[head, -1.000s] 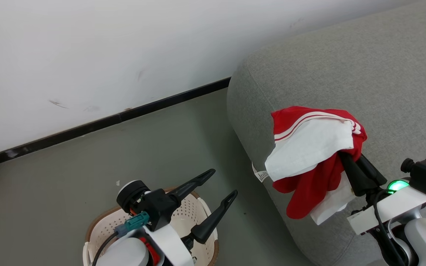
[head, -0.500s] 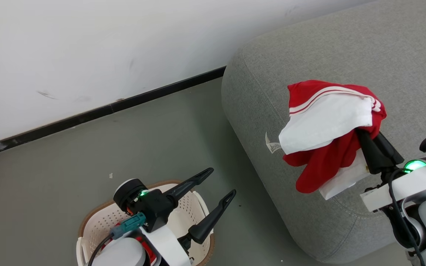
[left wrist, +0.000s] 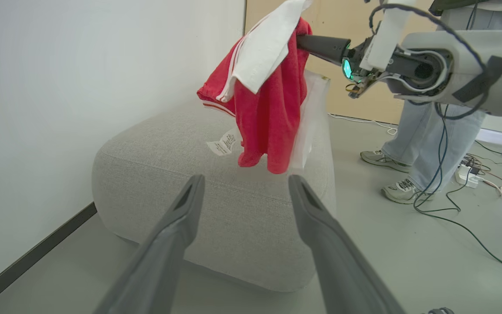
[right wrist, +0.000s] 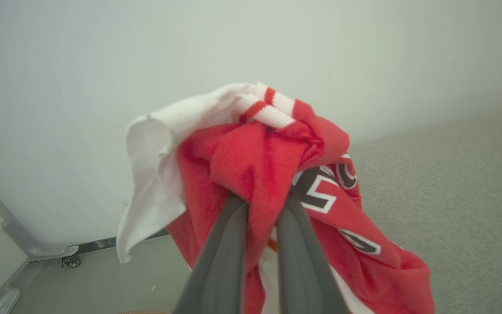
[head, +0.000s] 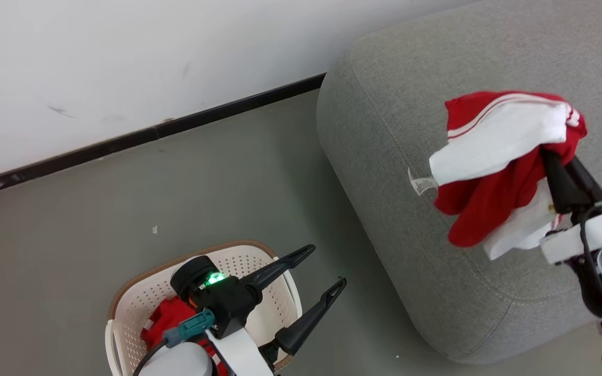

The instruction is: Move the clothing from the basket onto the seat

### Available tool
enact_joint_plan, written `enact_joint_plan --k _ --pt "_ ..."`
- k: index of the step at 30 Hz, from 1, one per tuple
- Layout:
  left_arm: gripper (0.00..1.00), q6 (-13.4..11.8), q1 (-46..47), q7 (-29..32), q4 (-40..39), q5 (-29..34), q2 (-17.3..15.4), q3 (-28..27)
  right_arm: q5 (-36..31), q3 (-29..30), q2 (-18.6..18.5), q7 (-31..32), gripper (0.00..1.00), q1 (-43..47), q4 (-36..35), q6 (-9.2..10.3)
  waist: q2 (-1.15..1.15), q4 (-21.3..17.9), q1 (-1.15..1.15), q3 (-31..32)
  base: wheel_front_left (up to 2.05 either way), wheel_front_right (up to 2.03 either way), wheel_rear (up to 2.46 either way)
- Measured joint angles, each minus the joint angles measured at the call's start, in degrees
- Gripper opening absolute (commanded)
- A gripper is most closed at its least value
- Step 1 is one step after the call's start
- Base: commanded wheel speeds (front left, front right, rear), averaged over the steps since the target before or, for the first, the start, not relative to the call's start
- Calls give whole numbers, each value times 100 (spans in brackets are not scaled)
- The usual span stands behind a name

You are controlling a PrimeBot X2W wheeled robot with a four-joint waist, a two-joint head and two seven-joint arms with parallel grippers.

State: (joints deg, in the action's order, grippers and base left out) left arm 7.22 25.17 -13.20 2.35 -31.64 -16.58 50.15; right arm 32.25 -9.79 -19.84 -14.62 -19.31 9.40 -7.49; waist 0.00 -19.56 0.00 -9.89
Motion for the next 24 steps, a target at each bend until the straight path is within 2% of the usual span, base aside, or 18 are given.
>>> enact_joint_plan --k 24 --pt "100 0 386 205 -583 51 -355 257 36 895 -213 0 0 -1101 645 0 0 176 0 -848 0 0 0"
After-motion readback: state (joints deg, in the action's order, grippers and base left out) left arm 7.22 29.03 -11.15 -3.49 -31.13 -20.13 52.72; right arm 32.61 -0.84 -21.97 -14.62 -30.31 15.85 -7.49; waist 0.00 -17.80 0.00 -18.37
